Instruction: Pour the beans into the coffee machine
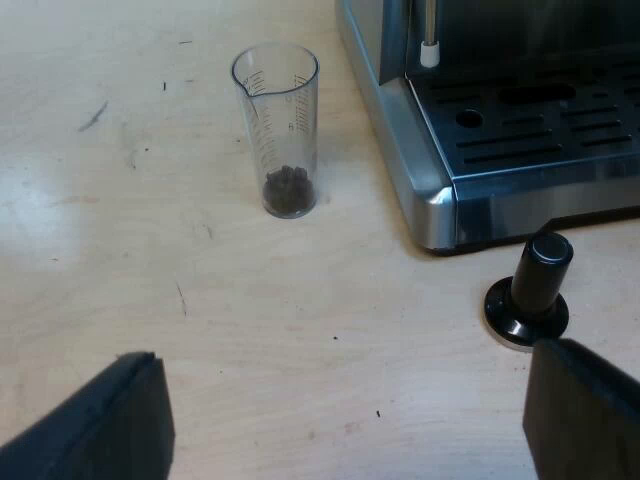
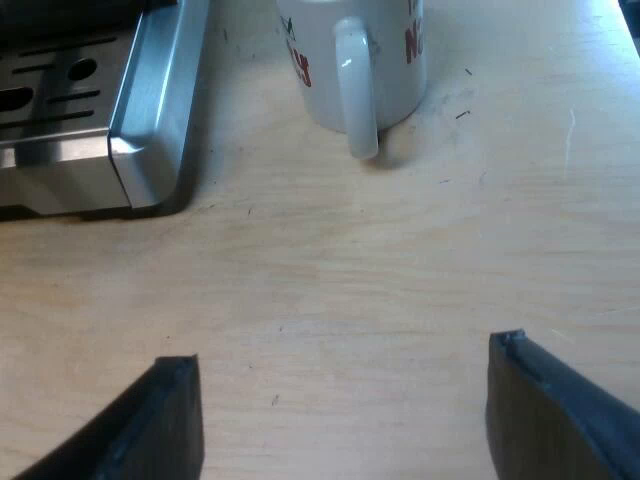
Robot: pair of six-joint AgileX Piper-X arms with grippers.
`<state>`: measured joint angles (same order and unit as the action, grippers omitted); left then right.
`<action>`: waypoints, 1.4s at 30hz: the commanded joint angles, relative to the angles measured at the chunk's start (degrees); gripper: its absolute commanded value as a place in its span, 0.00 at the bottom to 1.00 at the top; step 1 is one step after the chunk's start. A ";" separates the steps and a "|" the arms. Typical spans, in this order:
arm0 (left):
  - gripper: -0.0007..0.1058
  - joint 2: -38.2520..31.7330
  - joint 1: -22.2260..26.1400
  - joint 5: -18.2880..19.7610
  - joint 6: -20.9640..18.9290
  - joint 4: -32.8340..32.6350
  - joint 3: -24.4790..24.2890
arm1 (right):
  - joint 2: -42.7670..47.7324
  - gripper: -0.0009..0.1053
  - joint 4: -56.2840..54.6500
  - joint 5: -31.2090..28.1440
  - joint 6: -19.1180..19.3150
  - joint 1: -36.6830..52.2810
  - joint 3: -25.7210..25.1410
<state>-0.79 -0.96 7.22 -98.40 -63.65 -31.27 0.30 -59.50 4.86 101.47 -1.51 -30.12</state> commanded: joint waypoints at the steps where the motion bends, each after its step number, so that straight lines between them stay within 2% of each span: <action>1: 0.70 -2.14 -0.20 1.05 -0.48 0.95 -0.12 | 2.66 0.59 0.22 0.40 0.13 0.00 -0.23; 4: 0.70 -2.14 -0.20 3.70 -0.86 0.95 -0.12 | 2.66 0.59 0.62 0.57 0.13 0.00 -0.23; 8: 0.70 -2.14 -0.20 3.84 -1.14 0.95 -0.12 | 2.45 0.59 0.61 0.58 0.24 0.00 -1.63; 10: 0.70 -2.14 -0.20 3.84 -3.37 0.95 -0.27 | 2.46 0.59 0.61 2.01 0.24 0.00 -2.86; 19: 0.70 0.44 -0.20 3.84 -3.38 1.21 -3.06 | 2.46 0.59 0.61 6.30 0.74 0.00 -5.57; 22: 0.70 2.28 -0.20 3.84 -3.38 2.52 -4.29 | 0.78 0.59 0.61 8.20 0.87 0.00 -7.19; 27: 0.70 5.56 -0.20 3.84 -3.38 4.95 -5.60 | -4.74 0.59 0.61 12.17 4.19 0.00 -11.22; 30: 0.70 7.62 -0.20 3.84 -3.38 6.58 -5.74 | -7.83 0.59 0.61 12.88 4.18 0.00 -13.77; 33: 0.70 9.53 -0.20 3.84 -3.38 8.28 -5.74 | -11.08 0.59 0.61 16.19 5.80 0.00 -15.90; 42: 0.70 14.13 -0.20 3.84 -3.38 11.71 -5.74 | -16.93 0.59 7.23 24.42 6.41 -0.41 -18.14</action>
<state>13.01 -0.96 11.01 -101.18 -53.04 -36.60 -16.22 -54.41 27.63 107.08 -1.64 -47.34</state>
